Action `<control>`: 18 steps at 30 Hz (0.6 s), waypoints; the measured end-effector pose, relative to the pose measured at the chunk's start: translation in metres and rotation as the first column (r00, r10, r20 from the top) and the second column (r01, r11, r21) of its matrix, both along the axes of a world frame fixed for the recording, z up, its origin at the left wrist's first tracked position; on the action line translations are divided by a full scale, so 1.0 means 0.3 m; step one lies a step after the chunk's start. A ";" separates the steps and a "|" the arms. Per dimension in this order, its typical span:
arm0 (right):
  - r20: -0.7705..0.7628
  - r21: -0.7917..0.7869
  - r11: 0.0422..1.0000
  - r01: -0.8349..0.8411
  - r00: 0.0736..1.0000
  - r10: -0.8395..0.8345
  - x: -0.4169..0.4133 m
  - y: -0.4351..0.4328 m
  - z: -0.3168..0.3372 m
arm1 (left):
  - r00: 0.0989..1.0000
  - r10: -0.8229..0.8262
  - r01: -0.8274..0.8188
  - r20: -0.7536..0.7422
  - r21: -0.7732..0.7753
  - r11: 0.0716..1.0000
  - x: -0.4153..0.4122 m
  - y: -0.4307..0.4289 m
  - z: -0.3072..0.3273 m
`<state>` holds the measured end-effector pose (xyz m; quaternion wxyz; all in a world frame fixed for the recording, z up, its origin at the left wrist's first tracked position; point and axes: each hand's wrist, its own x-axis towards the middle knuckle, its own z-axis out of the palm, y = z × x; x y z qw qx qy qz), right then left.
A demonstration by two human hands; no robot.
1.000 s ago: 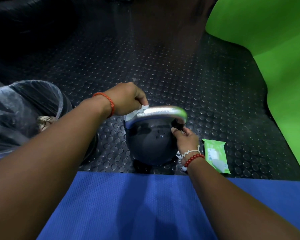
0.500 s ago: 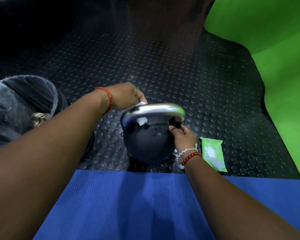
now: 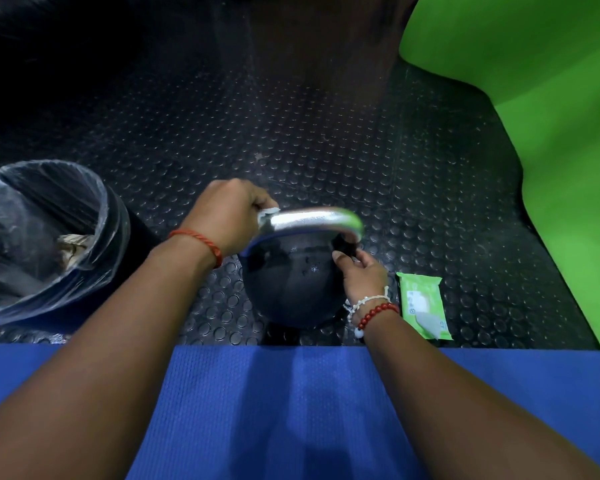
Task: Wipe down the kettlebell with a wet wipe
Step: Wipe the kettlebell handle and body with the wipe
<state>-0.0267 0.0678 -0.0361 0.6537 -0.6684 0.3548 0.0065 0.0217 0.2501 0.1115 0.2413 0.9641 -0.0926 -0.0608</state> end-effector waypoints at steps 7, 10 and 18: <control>-0.003 0.002 1.000 0.004 1.000 -0.004 0.001 0.007 -0.009 | 0.974 0.085 -0.046 0.212 -0.185 0.982 -0.070 0.018 -0.078; -0.002 0.010 1.000 -0.002 1.000 0.002 -0.001 0.004 -0.005 | 0.966 0.078 -0.029 0.248 -0.197 0.980 -0.086 0.005 -0.091; -0.014 -0.007 1.000 -0.003 1.000 0.002 0.000 0.004 -0.003 | 0.930 0.075 -0.002 0.360 -0.199 0.980 -0.098 0.003 -0.139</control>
